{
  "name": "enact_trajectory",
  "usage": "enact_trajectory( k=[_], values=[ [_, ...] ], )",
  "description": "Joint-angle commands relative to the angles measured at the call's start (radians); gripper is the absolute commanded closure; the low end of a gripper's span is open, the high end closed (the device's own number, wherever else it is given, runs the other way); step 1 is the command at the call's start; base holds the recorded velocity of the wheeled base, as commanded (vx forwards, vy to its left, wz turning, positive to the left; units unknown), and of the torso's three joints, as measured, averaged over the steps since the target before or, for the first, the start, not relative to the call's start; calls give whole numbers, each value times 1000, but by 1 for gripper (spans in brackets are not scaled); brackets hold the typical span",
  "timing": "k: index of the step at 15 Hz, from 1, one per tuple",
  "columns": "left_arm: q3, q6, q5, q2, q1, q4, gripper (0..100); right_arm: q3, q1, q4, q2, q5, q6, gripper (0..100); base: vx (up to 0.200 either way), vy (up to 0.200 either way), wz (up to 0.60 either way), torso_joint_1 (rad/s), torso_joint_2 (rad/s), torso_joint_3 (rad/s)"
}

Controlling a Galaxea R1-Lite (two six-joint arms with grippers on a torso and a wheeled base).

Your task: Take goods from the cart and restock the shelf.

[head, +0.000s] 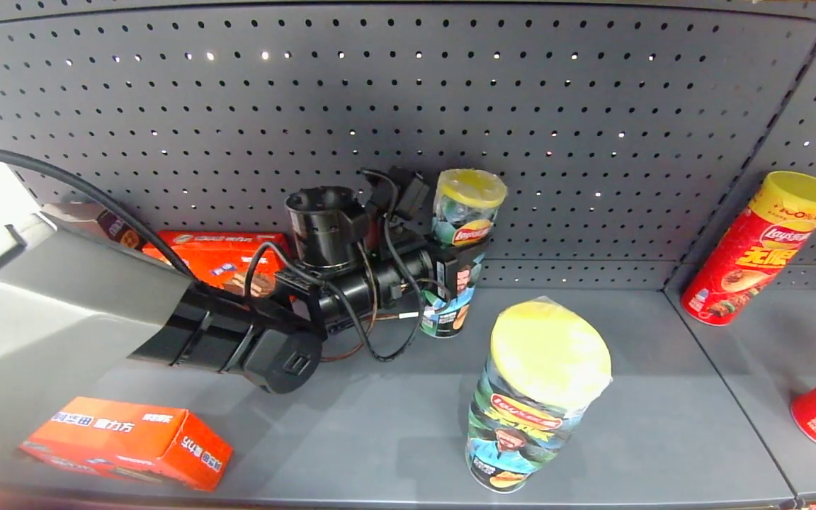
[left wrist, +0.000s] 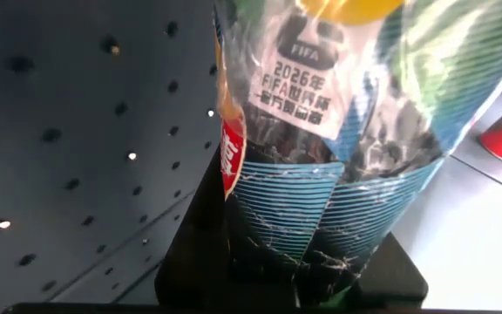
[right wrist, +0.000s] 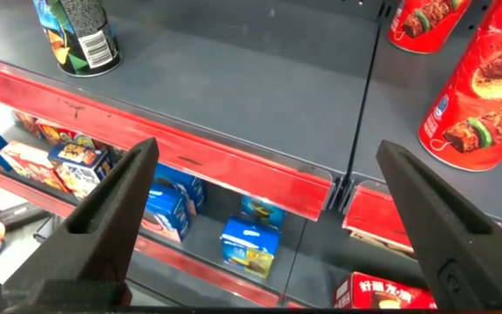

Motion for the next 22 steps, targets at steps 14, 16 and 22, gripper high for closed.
enact_trajectory(
  k=[14,16,22],
  values=[
    [-22,-57,7,55,-23,-64,0,0,3,0,2,2,1,0,0,0,0,0,0,0],
    [-16,-60,7,55,-21,-80,0,0,3,0,2,2,1,0,0,0,0,0,0,0],
    [133,-57,8,-49,-1,-103,0,0,3,1,2,14,1,0,0,0,0,0,0,0]
  ],
)
